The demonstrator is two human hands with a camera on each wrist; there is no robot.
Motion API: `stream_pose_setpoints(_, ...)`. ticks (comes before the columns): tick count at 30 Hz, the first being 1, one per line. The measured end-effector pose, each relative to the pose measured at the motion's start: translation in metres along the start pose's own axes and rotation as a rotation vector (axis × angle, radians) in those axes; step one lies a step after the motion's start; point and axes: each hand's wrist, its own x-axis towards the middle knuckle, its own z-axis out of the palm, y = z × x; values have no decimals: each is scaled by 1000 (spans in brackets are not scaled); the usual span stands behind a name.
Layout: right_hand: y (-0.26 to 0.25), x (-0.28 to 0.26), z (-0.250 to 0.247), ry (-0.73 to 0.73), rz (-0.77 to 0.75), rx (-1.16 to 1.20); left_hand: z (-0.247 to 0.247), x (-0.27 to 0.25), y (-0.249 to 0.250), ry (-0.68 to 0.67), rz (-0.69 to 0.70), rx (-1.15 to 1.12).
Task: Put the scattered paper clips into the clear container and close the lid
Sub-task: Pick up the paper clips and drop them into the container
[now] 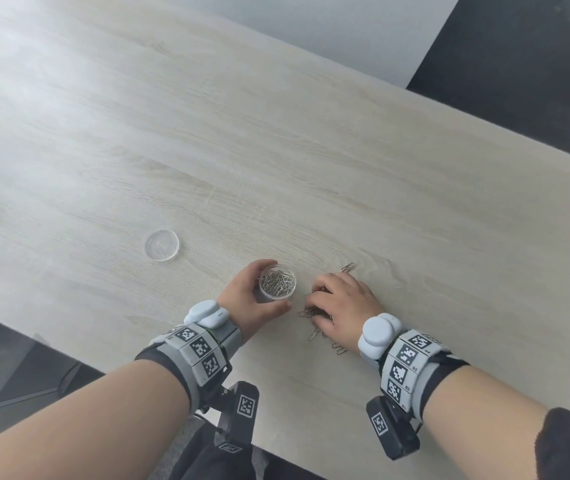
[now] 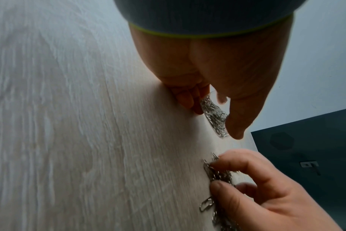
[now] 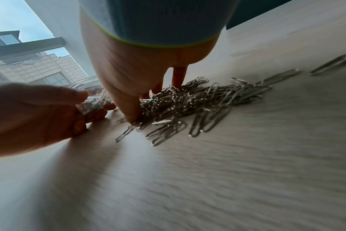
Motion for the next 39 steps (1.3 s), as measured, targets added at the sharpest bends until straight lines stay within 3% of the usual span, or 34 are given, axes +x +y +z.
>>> stream_pose_setpoints(8,3,-3,-7,124,127,-26,-1,-2,0,10,-6,19)
stream_pose_setpoints(12,4,5,-14,21,318,-35,-1,-2,0,11,-4,35)
stream_pose_setpoints(16,6,-4,-11,-56,245,-51,-1,-1,-2,4,6,68)
stream_pose_setpoints(20,7,-15,-7,-18,198,-10,0,-1,-3,-5,7,92)
stream_pose_setpoints(33,30,-26,-16,-31,397,196,4,-4,6,-16,42,192)
stream_pose_setpoints(39,32,-36,-24,118,506,423,15,-4,12,-85,106,301)
